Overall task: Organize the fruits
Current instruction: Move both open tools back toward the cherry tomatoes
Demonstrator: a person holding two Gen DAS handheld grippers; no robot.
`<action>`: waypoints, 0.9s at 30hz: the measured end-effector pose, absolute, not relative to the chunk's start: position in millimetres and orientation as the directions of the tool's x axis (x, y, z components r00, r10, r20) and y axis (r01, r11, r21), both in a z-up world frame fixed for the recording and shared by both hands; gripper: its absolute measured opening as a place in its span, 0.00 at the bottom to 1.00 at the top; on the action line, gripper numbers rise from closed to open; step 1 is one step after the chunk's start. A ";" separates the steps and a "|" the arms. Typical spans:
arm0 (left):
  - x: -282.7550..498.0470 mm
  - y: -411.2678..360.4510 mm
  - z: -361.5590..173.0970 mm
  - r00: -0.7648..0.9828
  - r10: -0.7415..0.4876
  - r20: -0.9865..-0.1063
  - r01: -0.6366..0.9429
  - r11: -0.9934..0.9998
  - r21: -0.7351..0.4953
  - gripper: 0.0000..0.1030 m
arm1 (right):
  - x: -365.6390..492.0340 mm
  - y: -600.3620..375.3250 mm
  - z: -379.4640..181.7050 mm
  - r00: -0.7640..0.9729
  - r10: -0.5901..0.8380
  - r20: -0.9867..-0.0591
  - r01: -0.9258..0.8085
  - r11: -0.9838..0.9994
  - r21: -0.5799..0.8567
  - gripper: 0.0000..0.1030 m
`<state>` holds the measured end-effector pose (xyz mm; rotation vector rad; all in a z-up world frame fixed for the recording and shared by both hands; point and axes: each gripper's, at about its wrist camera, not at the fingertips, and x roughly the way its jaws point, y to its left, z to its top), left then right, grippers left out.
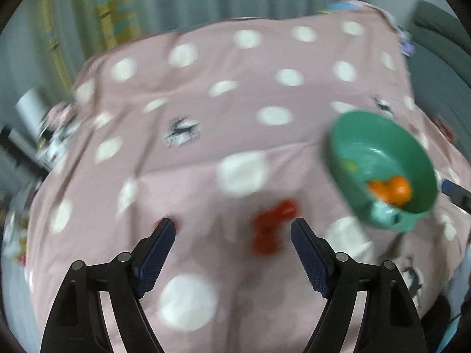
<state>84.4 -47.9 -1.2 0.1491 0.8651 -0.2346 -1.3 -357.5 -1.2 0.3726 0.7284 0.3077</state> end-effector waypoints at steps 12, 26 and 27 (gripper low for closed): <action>45.2 36.0 -31.7 0.582 -0.121 -0.804 0.123 0.991 -0.059 0.79 | -8.3 -273.7 -7.6 0.567 0.522 -0.637 -0.348 0.853 0.389 0.63; 52.7 39.4 -41.3 0.574 -0.244 -0.782 0.200 0.968 -0.154 0.79 | 26.6 -202.3 -42.3 0.434 0.513 -0.741 -0.344 0.854 0.390 0.63; 54.8 39.6 -40.9 0.576 -0.244 -0.781 0.205 0.967 -0.151 0.79 | 33.1 -197.9 -43.8 0.432 0.507 -0.746 -0.340 0.858 0.386 0.63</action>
